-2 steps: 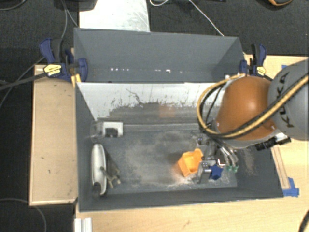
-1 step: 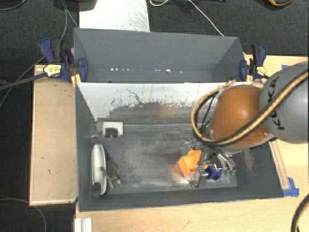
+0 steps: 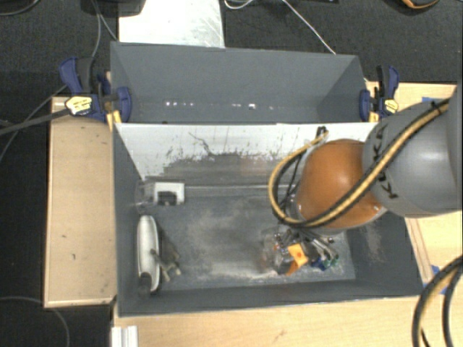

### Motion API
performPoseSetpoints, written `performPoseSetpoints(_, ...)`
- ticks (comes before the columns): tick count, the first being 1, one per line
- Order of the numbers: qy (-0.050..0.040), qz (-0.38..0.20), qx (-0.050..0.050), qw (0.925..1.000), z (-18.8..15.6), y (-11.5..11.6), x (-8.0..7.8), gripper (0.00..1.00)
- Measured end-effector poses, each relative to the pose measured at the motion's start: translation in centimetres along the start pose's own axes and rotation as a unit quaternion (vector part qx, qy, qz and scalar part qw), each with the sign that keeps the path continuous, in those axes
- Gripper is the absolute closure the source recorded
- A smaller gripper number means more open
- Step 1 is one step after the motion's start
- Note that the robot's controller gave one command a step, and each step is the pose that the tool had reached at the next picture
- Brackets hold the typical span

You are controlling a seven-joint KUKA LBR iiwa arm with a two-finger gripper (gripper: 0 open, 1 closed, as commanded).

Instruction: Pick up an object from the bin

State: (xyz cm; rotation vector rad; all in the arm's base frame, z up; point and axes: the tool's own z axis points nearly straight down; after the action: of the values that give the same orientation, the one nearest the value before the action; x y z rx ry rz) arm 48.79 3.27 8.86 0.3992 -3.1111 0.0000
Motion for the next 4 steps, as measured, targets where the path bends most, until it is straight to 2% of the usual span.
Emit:
performPoseSetpoints(1, 0.0001, 0.002, 0.000, 1.0000, 0.0, 0.0, 0.0, 0.00)
performPoseSetpoints(2, 0.0001, 0.003, 0.000, 1.0000, 0.0, 0.0, 0.0, 0.00)
performPoseSetpoints(3, -0.0032, -0.005, 0.000, 1.0000, 0.1, -5.5, 1.0, 1.00)
performPoseSetpoints(4, -0.0032, -0.005, 0.000, 1.0000, 0.1, -5.5, 1.0, 1.00)
